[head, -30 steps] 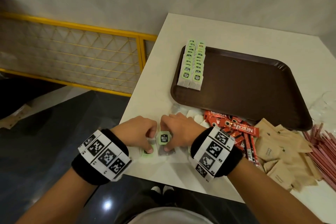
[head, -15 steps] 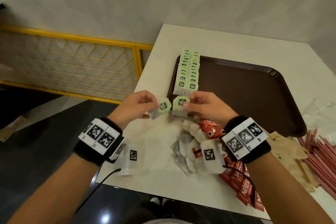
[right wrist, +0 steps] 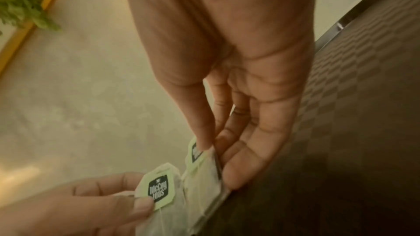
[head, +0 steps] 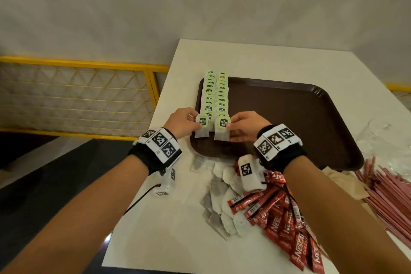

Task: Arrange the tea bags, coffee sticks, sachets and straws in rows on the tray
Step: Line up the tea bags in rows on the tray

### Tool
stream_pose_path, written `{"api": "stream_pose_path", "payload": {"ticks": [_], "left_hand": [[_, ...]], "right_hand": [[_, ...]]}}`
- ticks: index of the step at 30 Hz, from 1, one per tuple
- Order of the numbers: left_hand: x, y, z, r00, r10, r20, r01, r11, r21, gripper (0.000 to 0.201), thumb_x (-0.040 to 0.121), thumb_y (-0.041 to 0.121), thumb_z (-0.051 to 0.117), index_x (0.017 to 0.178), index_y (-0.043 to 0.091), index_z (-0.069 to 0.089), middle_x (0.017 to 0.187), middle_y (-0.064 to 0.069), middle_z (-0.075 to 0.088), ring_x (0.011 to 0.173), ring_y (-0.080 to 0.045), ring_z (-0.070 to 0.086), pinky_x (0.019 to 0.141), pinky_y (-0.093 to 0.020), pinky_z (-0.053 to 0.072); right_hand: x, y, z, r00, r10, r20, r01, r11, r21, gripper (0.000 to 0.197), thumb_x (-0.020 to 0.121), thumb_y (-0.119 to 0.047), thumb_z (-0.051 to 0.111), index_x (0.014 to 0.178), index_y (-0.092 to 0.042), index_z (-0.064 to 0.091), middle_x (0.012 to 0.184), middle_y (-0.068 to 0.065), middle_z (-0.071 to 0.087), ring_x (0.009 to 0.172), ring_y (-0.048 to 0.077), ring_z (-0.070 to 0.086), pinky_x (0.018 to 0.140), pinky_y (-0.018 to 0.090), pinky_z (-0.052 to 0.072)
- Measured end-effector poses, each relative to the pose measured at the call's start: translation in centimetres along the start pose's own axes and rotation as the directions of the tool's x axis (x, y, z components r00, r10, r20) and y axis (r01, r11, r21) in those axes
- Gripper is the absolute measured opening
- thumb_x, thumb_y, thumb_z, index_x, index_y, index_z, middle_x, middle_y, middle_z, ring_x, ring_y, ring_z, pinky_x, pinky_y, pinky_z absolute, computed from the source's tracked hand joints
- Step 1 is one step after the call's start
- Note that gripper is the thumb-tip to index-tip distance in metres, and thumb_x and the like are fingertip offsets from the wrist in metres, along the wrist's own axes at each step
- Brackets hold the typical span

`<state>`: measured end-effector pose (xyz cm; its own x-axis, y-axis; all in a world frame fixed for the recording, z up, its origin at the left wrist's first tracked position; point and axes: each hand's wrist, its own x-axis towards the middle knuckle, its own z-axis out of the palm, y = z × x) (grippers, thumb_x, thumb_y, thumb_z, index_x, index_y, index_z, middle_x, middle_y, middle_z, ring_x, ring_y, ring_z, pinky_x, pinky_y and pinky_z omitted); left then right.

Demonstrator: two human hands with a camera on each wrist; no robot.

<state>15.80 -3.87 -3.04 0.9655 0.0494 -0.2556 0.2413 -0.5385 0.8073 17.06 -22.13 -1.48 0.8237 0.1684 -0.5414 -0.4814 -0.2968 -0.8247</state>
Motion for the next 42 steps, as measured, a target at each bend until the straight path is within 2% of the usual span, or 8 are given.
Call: {"api": "stream_pose_path", "payload": {"ticks": [4,7,13,18,24,27,35,42], "left_hand": [[0.8,0.1,0.0,0.997,0.078,0.005,-0.077,0.973,0.217,0.029,0.082,0.013,0.068,0.110,0.009,0.061,0.092,-0.005,0.060,0.083,-0.016,0.053,0.074,-0.026,0.044],[1.1,0.1,0.1,0.993,0.113,0.014,-0.113,0.963,0.244,0.036,0.081,0.013,0.071,0.114,0.010,0.057,0.085,0.001,0.056,0.081,-0.013,0.052,0.063,-0.017,0.037],[1.2,-0.1,0.1,0.991,0.133,-0.004,-0.129,0.969,0.210,0.047,0.077,0.027,0.075,0.115,0.013,0.050,0.092,-0.005,0.057,0.086,-0.017,0.054,0.076,-0.026,0.039],[0.5,-0.2,0.1,0.976,0.136,0.173,-0.192,0.912,0.364,0.056,0.066,0.022,0.084,0.110,0.017,0.050,0.107,-0.003,0.045,0.089,-0.017,0.047,0.076,-0.025,0.037],[0.7,-0.1,0.5,0.975,0.157,0.156,-0.211,0.873,0.440,0.047,0.072,0.018,0.079,0.110,0.014,0.051,0.112,-0.009,0.045,0.093,-0.020,0.047,0.079,-0.025,0.037],[0.9,-0.2,0.5,0.977,0.156,0.144,-0.205,0.867,0.453,0.045,0.073,0.020,0.078,0.109,0.013,0.052,0.106,-0.006,0.043,0.095,-0.022,0.048,0.078,-0.025,0.036],[0.8,0.0,0.7,0.976,0.181,0.120,-0.216,0.861,0.460,0.043,0.077,0.023,0.075,0.110,0.010,0.051,0.102,-0.005,0.042,0.093,-0.021,0.047,0.076,-0.024,0.034],[-0.6,0.4,0.2,0.968,0.230,0.104,-0.253,0.874,0.414,0.038,0.082,0.027,0.069,0.112,0.011,0.051,0.101,-0.003,0.044,0.092,-0.018,0.046,0.077,-0.023,0.034]], "right_hand": [[1.1,-0.4,0.3,0.997,0.057,-0.049,-0.060,0.996,-0.063,0.021,0.087,0.005,0.058,0.075,-0.008,0.047,0.075,0.011,0.055,0.068,0.019,0.056,0.073,0.040,0.055],[1.6,-0.4,0.6,0.993,0.075,-0.088,-0.083,0.992,-0.094,0.021,0.088,0.003,0.058,0.075,-0.008,0.047,0.074,0.011,0.054,0.068,0.019,0.055,0.078,0.040,0.053],[2.2,-0.3,0.4,0.991,0.083,-0.104,-0.095,0.989,-0.116,0.021,0.086,0.003,0.061,0.078,-0.011,0.047,0.080,0.011,0.055,0.072,0.019,0.057,0.079,0.041,0.054],[2.4,-0.3,0.4,0.989,0.106,-0.106,-0.115,0.991,-0.075,0.022,0.085,0.005,0.061,0.081,-0.011,0.046,0.080,0.013,0.057,0.074,0.021,0.060,0.078,0.039,0.054],[2.6,-0.4,0.6,0.987,0.111,-0.118,-0.121,0.989,-0.083,0.023,0.087,0.010,0.054,0.101,-0.008,0.049,0.107,0.019,0.059,0.107,0.032,0.060,0.090,0.044,0.052],[2.6,-0.2,0.6,0.988,0.099,-0.121,-0.107,0.992,-0.064,0.031,0.087,0.012,0.052,0.111,-0.007,0.049,0.113,0.021,0.058,0.109,0.033,0.060,0.089,0.043,0.053],[3.3,0.2,0.7,0.981,0.016,-0.195,-0.036,0.994,-0.099,0.024,0.083,0.010,0.059,0.081,-0.013,0.054,0.116,0.019,0.060,0.103,0.031,0.062,0.083,0.042,0.056],[2.7,0.2,0.4,0.970,-0.047,-0.239,0.022,0.994,-0.106,0.025,0.081,0.011,0.061,0.090,-0.011,0.054,0.115,0.017,0.058,0.097,0.028,0.065,0.080,0.039,0.057]]}}
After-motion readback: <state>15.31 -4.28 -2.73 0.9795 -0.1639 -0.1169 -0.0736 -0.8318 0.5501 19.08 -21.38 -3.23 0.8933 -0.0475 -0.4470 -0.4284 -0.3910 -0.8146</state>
